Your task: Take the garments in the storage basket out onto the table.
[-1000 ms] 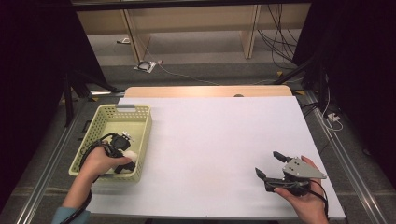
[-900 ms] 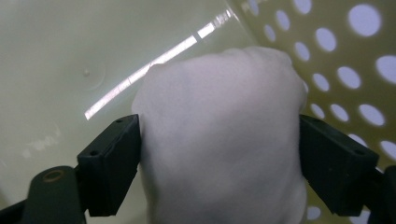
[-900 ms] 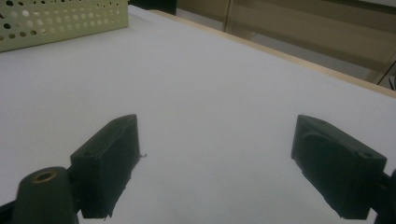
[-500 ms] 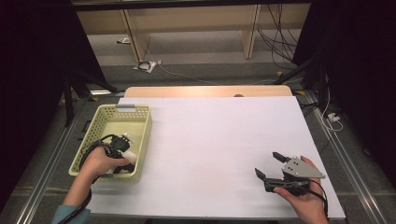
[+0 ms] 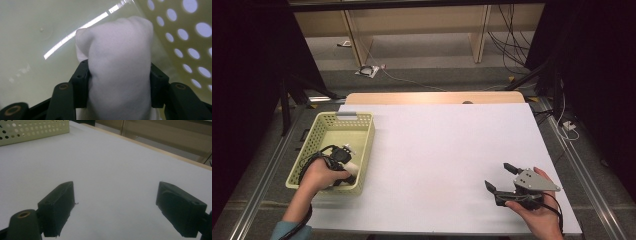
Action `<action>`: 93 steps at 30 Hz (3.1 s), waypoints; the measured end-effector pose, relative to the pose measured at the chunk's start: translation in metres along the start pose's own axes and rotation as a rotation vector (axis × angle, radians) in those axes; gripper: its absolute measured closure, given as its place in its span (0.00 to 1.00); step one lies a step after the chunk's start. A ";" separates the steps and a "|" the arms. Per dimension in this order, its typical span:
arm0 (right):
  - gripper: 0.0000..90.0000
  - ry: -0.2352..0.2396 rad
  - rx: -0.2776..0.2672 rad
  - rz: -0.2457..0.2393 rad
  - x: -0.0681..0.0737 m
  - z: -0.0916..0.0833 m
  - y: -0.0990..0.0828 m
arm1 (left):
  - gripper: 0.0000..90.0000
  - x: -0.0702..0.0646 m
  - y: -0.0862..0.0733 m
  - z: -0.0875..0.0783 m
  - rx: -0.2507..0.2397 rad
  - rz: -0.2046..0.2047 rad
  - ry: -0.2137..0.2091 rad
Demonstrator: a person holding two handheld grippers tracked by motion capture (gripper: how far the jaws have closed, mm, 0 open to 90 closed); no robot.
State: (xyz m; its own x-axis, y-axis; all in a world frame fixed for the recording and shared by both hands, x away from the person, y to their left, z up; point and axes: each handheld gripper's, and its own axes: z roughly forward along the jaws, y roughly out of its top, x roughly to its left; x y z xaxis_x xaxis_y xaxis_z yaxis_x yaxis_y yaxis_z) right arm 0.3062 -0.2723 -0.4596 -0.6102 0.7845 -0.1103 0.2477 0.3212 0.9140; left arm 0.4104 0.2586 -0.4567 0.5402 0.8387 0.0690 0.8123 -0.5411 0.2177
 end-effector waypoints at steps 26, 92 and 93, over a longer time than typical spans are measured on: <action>0.18 0.007 -0.014 0.005 0.000 0.000 0.000 | 0.68 -0.002 -0.007 -0.007 -0.064 -0.105 0.058; 0.18 0.019 -0.018 0.000 0.003 0.001 0.000 | 0.68 0.005 -0.018 -0.049 -0.474 -0.271 0.159; 0.18 0.018 -0.018 0.000 0.003 0.001 0.000 | 0.68 0.005 -0.018 -0.050 -0.484 -0.272 0.159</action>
State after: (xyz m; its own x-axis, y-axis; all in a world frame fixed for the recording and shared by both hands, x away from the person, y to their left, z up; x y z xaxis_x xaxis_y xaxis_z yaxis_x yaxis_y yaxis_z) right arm 0.3050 -0.2690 -0.4601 -0.6240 0.7746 -0.1034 0.2340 0.3115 0.9210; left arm 0.3874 0.2759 -0.4118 0.2553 0.9631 0.0858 0.7040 -0.2459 0.6663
